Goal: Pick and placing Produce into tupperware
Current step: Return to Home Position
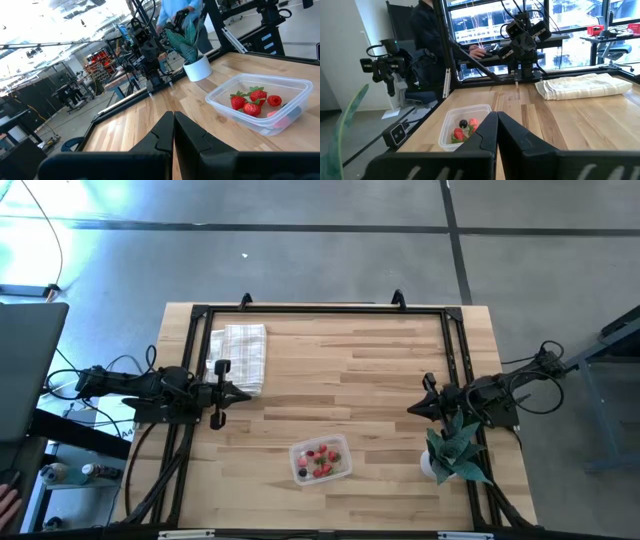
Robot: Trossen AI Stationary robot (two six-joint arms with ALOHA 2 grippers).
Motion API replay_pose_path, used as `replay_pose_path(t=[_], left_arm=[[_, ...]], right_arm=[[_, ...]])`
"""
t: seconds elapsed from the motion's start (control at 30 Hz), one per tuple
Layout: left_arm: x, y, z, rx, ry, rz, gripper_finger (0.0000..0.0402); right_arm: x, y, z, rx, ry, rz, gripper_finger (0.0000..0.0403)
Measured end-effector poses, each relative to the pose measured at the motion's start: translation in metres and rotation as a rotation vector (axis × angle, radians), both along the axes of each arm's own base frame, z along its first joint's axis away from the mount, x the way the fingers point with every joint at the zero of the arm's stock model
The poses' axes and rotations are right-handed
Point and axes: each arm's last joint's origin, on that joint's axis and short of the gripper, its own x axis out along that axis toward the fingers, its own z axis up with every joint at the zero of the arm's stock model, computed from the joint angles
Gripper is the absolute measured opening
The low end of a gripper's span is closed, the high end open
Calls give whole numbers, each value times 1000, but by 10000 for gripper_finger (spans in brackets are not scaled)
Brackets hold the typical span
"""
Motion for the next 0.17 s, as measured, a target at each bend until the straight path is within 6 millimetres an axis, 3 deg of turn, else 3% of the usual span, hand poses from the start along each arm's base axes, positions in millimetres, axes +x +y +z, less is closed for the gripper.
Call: replay_pose_path(t=[0.17], left_arm=[[0, 0, 0, 0, 0, 0, 3]], right_arm=[[0, 0, 0, 0, 0, 0, 0]])
